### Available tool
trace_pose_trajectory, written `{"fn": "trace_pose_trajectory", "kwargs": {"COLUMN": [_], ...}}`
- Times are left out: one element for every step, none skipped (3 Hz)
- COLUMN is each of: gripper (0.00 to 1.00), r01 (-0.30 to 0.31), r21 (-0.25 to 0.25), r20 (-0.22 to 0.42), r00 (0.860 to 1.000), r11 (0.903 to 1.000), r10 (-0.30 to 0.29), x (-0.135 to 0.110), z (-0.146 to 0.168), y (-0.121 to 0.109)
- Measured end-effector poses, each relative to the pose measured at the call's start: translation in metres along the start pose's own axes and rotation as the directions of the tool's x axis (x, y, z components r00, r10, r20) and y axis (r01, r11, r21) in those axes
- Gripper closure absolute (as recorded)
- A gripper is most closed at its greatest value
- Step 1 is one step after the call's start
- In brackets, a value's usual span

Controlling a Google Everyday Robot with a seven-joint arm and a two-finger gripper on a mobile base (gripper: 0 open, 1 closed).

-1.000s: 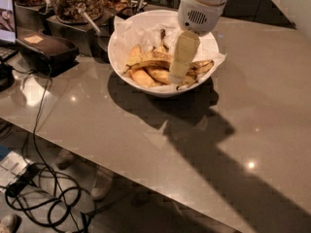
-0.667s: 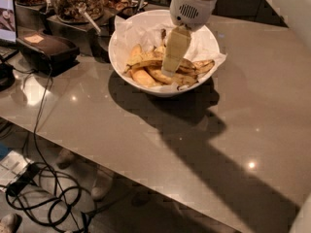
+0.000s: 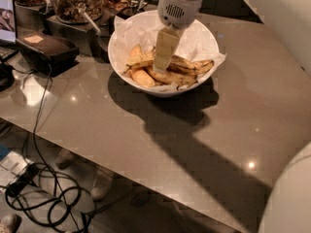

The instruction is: Pick banana from white bowl

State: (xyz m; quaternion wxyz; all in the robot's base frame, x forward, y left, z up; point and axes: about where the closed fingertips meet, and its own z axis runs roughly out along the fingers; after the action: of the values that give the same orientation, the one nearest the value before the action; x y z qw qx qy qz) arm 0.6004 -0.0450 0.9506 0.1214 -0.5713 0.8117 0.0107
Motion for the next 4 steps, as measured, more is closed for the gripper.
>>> {"fn": "trace_pose_trajectory", "kwargs": {"gripper": [0.29, 0.42, 0.49, 0.48], "r01": [-0.015, -0.029, -0.037, -0.043], "r21": [0.008, 0.019, 0.030, 0.033], "r20": [-0.025, -0.043, -0.056, -0.070], "r00": [1.000, 0.999, 0.998, 0.997], "r11": [0.9999, 0.9994, 0.9989, 0.9985], "r10": [0.015, 0.029, 0.039, 0.045], "x": [-0.004, -0.007, -0.007, -0.008], "z": [0.009, 0.016, 0.019, 0.025], "y": [-0.009, -0.018, -0.024, -0.029]}}
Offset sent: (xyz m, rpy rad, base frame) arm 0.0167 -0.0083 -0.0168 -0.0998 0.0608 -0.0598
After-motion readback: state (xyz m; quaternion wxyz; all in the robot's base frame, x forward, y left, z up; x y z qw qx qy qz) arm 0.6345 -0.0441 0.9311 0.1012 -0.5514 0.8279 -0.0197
